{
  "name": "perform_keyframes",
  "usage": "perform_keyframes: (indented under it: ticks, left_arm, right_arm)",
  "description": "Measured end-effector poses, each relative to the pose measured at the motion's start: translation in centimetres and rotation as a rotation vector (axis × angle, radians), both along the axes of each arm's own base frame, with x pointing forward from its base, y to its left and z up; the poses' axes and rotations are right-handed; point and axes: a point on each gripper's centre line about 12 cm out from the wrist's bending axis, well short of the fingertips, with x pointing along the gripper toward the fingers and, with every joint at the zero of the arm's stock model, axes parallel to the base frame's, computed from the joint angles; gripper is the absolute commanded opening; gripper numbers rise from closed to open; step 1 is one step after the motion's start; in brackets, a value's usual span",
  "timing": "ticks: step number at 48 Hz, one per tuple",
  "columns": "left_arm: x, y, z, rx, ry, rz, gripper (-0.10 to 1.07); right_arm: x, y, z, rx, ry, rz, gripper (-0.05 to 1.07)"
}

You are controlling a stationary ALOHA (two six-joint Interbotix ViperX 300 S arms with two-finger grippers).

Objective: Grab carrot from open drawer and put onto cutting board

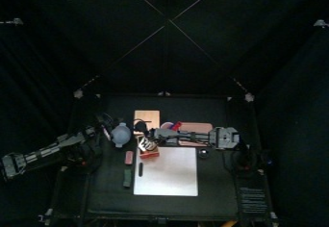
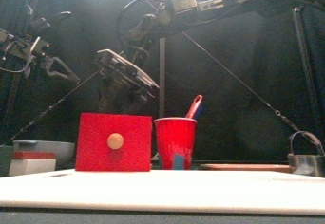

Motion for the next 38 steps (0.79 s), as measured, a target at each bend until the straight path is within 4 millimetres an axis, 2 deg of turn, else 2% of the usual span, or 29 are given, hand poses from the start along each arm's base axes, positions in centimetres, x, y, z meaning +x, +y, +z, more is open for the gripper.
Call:
perform_keyframes:
  ticks: [15, 38]
  left_arm:
    - [0.0, 0.0, -0.1, -0.002, 0.0, 0.001, 0.01]
    - [-0.1, 0.0, -0.2, -0.003, 0.004, 0.002, 0.01]
  right_arm:
    - [0.4, -0.6, -3.3, 0.025, 0.044, -0.014, 0.9]
    - [1.0, -0.9, -4.5, 0.031, 0.054, -0.025, 0.9]
